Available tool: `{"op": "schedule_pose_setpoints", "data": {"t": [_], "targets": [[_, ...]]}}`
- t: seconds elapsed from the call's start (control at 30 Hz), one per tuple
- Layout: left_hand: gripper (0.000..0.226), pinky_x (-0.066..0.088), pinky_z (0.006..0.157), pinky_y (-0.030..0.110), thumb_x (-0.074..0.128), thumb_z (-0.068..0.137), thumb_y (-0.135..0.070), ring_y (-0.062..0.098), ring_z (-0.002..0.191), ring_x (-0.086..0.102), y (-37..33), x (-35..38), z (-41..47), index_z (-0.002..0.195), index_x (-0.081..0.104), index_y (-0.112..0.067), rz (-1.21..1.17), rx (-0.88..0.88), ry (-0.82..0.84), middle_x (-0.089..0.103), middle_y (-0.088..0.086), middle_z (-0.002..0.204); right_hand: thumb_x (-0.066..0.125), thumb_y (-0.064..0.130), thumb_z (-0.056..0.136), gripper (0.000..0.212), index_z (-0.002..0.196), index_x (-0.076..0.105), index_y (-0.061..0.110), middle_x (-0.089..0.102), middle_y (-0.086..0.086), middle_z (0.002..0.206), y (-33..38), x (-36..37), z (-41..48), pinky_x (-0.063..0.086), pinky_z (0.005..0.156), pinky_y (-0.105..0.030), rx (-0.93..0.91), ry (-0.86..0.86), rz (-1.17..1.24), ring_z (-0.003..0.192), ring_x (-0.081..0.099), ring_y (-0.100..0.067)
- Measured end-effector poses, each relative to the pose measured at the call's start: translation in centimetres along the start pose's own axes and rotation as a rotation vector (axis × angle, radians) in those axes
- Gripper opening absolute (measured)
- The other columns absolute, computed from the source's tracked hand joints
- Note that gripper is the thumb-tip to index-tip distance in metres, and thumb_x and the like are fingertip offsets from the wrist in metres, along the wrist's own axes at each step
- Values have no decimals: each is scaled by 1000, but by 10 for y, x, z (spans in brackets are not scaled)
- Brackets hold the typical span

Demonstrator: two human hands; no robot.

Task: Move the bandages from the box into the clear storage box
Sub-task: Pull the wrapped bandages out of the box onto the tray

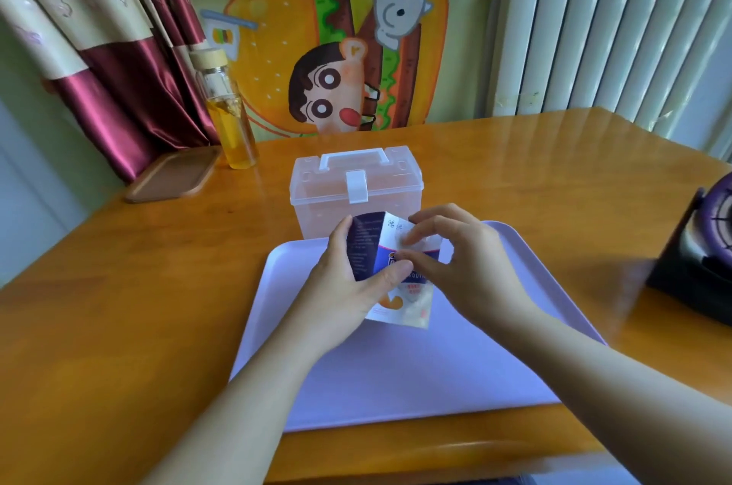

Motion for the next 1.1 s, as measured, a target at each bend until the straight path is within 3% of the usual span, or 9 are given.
{"op": "schedule_pose_setpoints", "data": {"t": [0.07,0.2,0.3,0.47,0.63,0.77,0.87,0.97,1.1], "targets": [[42,48,71,8,68,76,-40,-13,87,59,0,0,1,98,35,-53,4,10,-5,58,-28,96,76,21,76,8,80,70,17,61,9,101,2,0,3,42,63,-6,11,8,-20,87,55,-3],[50,56,79,29,72,72,-46,5,93,65,3,1,4,112,41,-43,12,30,-16,65,-12,106,75,22,77,7,81,72,17,60,10,98,7,-2,11,41,65,-8,2,58,-118,86,55,-5],[48,56,74,24,73,76,-38,5,92,65,2,2,5,113,42,-42,18,42,-26,64,-11,107,70,23,82,6,85,72,18,61,8,101,11,-1,15,44,66,-14,-11,114,-199,87,55,-7],[57,57,80,35,75,75,-44,7,94,64,3,4,8,122,43,-37,41,57,-24,64,-11,107,61,23,88,7,88,66,19,57,6,106,17,2,16,49,77,-31,-36,193,-314,91,57,-15],[52,56,76,28,72,80,-35,8,99,63,3,5,4,123,42,-40,20,64,-15,63,-10,111,47,24,93,15,98,60,17,61,1,105,25,-1,17,49,74,-36,-61,303,-457,88,57,-22],[48,51,70,15,66,86,-23,1,99,62,2,4,1,102,36,-56,-43,44,23,58,-25,109,45,25,94,16,101,54,14,66,-4,104,33,-13,20,53,73,-44,-77,419,-436,89,61,-27],[48,51,67,14,65,86,-16,-5,92,63,0,5,0,100,38,-53,-50,50,68,60,-26,104,47,26,94,11,92,50,15,62,3,94,33,-21,26,54,68,-34,-38,450,-340,82,59,-15],[47,52,68,16,64,87,-11,-4,90,65,0,3,2,111,42,-45,-58,41,122,65,-17,104,48,23,94,9,86,47,19,62,5,92,28,-26,31,44,55,-19,22,411,-242,78,56,-9],[55,55,73,21,62,89,-11,0,100,61,-3,-2,4,120,38,-49,-31,30,158,52,-11,120,46,19,95,19,77,44,27,64,5,86,17,-23,28,42,56,-16,68,318,-142,76,56,-12]]}}
Point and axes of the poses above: each hand's wrist, its own z-axis towards the middle knuckle, its own x-axis out of the palm, y = z × x, the point moved 6 cm from there along z, towards the middle knuckle
